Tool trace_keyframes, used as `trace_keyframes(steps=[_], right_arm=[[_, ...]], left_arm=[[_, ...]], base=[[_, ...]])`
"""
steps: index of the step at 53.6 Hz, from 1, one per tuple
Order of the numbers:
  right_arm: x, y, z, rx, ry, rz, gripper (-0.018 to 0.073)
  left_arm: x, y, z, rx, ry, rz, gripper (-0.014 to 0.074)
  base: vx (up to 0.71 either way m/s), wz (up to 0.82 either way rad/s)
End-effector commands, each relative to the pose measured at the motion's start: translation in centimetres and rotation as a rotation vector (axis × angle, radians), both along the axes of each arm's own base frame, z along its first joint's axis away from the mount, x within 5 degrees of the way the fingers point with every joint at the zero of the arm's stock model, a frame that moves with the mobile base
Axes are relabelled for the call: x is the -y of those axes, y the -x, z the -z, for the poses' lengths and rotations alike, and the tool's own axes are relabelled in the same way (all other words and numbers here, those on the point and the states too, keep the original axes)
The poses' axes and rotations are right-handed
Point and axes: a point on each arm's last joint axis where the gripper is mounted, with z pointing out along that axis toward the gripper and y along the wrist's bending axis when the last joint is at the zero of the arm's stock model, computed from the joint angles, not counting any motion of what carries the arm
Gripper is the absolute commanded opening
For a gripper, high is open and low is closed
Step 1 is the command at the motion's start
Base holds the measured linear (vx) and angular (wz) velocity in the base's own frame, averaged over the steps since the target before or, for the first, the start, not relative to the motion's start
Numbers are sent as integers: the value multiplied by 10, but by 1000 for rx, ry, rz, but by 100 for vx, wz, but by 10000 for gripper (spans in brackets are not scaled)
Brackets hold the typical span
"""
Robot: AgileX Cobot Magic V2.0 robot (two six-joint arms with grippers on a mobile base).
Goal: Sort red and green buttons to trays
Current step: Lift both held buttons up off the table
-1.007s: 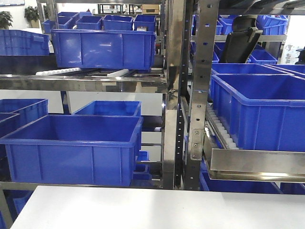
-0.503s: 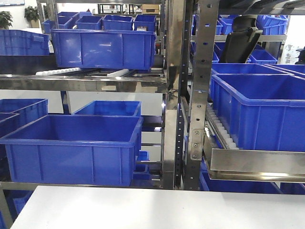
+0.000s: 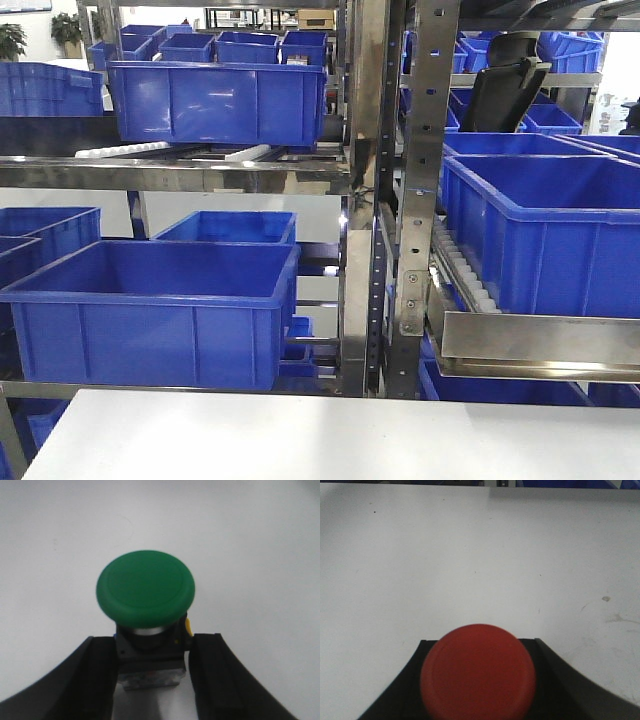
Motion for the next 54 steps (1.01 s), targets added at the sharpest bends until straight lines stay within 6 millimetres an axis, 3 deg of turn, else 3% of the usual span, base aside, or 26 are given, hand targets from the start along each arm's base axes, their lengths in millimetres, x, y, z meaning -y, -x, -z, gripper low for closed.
trace_keyframes(steps=[1, 13, 28, 45, 54], right_arm=[[0, -9, -22, 221, -13, 2, -13], [-1, -9, -22, 221, -16, -9, -11], [-7, -8, -25, 229, -43, -80, -10], [-12, -8, -52, 283, -377, -20, -10], [-18, -6, -65, 321, -396, -94, -10]], left_arm=[[4, -10, -28, 265, 95, 0, -6], [10, -9, -47, 290, 223, 26, -3], [12, 2, -85, 240, 205, 79, 0], [5, 24, -125, 237, 168, 93, 0], [5, 26, -149, 218, 110, 123, 0]], base=[[0, 0], [0, 0], [0, 0], [0, 0], [0, 0]])
